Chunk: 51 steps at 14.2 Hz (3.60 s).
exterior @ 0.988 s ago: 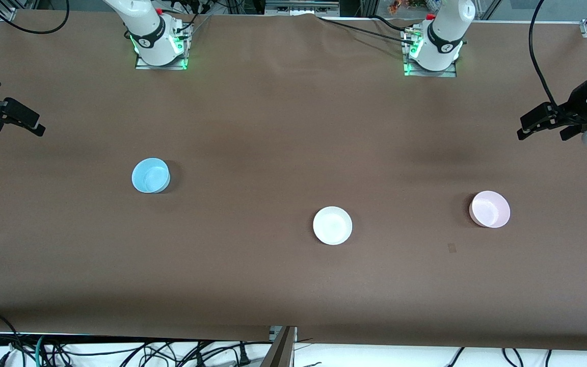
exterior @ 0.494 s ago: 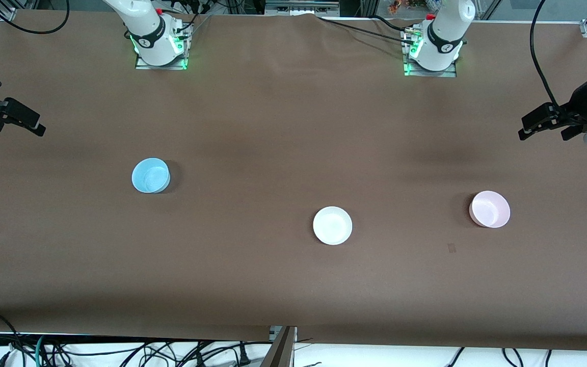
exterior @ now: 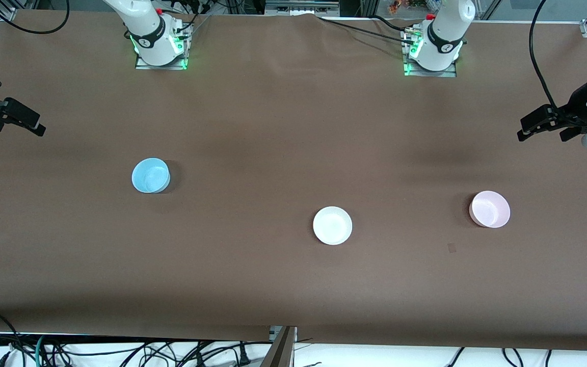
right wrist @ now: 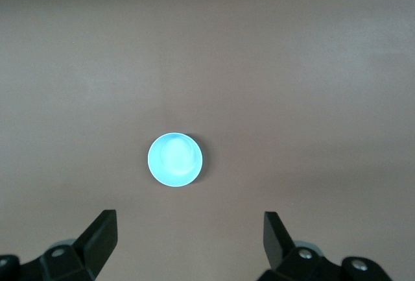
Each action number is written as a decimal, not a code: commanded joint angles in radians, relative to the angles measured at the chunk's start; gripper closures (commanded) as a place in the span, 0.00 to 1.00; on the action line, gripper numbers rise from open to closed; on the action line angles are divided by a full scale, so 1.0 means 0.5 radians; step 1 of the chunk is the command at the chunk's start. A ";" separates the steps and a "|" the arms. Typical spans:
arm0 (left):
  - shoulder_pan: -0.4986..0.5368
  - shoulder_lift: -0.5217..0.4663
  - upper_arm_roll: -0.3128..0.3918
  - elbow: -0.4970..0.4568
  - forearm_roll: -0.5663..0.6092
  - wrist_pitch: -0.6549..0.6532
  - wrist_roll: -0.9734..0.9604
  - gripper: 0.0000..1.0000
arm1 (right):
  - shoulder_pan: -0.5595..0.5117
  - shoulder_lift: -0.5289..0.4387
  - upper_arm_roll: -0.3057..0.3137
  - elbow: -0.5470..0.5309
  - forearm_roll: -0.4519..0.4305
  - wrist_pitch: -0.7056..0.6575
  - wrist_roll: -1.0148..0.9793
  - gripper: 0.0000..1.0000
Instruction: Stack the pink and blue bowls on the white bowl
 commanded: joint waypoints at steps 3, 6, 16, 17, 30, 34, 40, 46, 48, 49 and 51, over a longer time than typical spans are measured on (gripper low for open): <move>0.014 0.023 -0.001 0.041 -0.015 -0.106 0.034 0.00 | 0.005 -0.019 -0.002 0.019 -0.005 -0.039 -0.012 0.00; 0.017 0.023 0.015 0.041 -0.015 -0.116 0.034 0.00 | 0.005 -0.019 -0.002 0.019 -0.005 -0.039 -0.015 0.00; 0.231 0.463 0.024 0.205 0.040 -0.208 0.037 0.00 | 0.005 -0.019 -0.002 0.019 -0.005 -0.039 -0.015 0.00; 0.256 0.607 0.021 0.340 0.140 -0.208 0.043 0.00 | 0.005 -0.019 -0.002 0.019 -0.009 -0.039 -0.018 0.00; 0.314 1.388 0.021 0.345 0.252 0.663 0.371 0.00 | 0.002 -0.016 -0.008 0.019 -0.005 -0.063 -0.015 0.00; 0.320 1.471 0.024 0.296 0.249 0.667 0.378 0.00 | 0.008 0.000 0.011 0.019 -0.024 -0.063 -0.012 0.00; 0.351 1.474 0.027 0.289 0.252 0.639 0.384 0.49 | 0.008 0.073 0.011 0.016 -0.018 -0.109 -0.006 0.00; 0.400 1.514 0.024 0.283 0.249 0.645 0.393 1.00 | -0.007 0.119 -0.001 0.013 0.001 -0.189 0.004 0.00; 0.397 1.511 0.024 0.283 0.249 0.642 0.396 1.00 | -0.007 0.144 -0.005 0.013 0.001 -0.220 0.001 0.00; 0.397 1.514 0.024 0.283 0.249 0.642 0.396 1.00 | -0.013 0.159 -0.005 0.013 -0.002 -0.220 -0.005 0.00; 0.397 1.511 0.024 0.289 0.249 0.642 0.393 1.00 | -0.013 0.168 -0.005 0.010 0.001 -0.232 -0.009 0.00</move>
